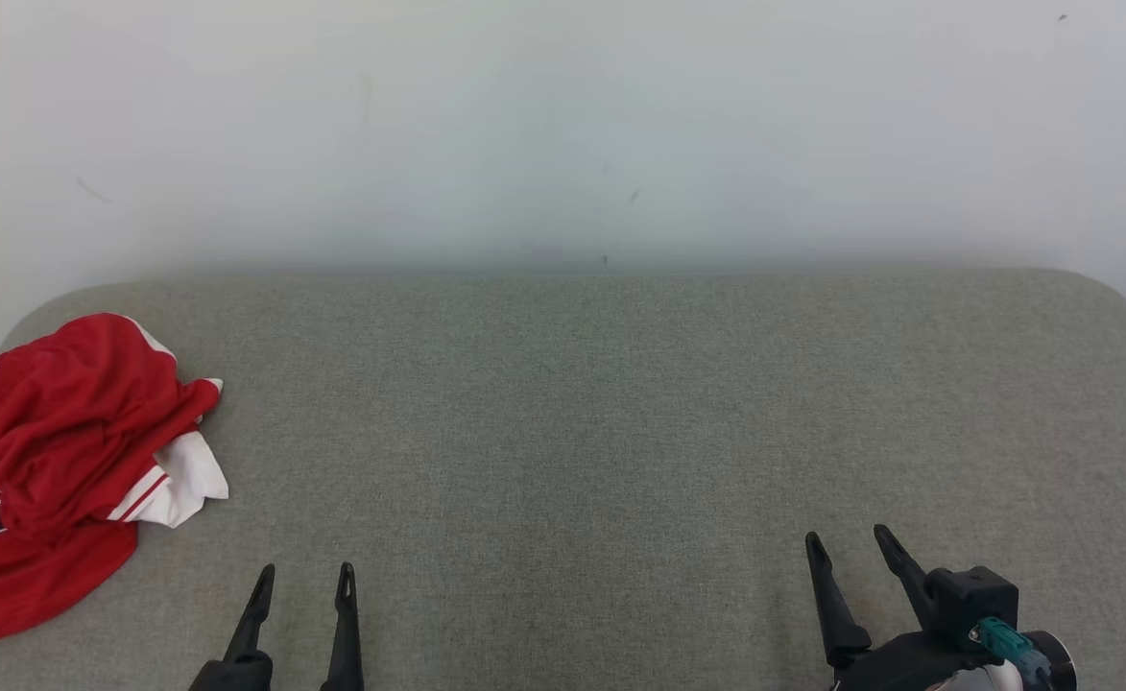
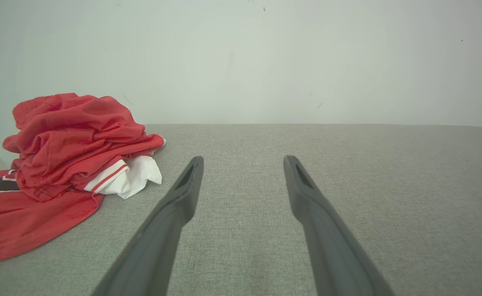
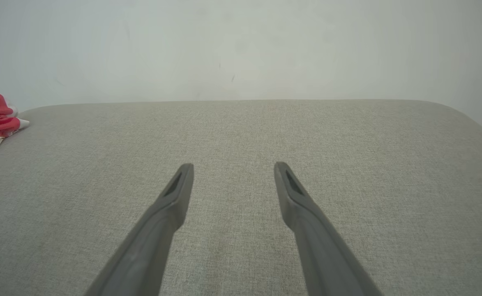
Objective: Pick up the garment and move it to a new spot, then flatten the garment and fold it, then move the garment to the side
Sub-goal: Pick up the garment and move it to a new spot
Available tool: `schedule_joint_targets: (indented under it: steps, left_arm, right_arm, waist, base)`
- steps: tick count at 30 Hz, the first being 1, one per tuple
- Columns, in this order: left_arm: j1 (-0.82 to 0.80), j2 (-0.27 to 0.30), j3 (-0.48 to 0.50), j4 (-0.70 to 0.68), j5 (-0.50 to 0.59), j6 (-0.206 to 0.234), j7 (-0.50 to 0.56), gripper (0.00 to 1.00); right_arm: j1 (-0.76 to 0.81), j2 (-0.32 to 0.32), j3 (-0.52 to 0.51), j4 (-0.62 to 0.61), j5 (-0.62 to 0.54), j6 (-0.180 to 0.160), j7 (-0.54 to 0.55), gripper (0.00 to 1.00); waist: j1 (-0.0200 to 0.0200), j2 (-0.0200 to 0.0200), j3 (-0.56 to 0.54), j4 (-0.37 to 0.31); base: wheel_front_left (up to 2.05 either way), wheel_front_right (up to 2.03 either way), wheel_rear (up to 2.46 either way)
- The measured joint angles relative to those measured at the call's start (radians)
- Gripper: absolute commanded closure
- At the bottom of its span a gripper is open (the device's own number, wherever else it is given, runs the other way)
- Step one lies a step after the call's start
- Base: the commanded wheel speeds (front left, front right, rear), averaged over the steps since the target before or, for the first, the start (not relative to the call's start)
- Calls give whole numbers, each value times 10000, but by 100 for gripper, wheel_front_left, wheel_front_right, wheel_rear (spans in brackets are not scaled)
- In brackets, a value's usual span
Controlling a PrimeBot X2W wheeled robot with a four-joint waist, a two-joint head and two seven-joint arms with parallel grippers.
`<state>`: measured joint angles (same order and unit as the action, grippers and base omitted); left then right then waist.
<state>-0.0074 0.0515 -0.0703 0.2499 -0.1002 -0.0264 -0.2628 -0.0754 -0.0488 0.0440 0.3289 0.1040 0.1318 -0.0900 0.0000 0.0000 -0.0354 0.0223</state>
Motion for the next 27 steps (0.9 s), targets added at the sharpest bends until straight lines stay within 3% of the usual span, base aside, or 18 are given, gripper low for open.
schedule_joint_targets:
  steps: [8,16,27]
  left_arm:
    - [0,-6,-15,100,-105,2,2,0]
    - [51,-10,84,65,-232,146,0,0]
    - [223,8,464,186,-128,15,2,0]
  right_arm:
    - [40,-2,-23,-19,71,0,-59,0]
    - [156,-6,-81,-2,201,0,-115,0]
    - [224,-4,111,174,525,0,-263,0]
  waist:
    - [0,0,-15,204]
    - [0,0,-42,836]
    - [0,0,-82,2629]
  base:
    - [0,0,0]
    - [0,0,0]
    - [0,0,0]
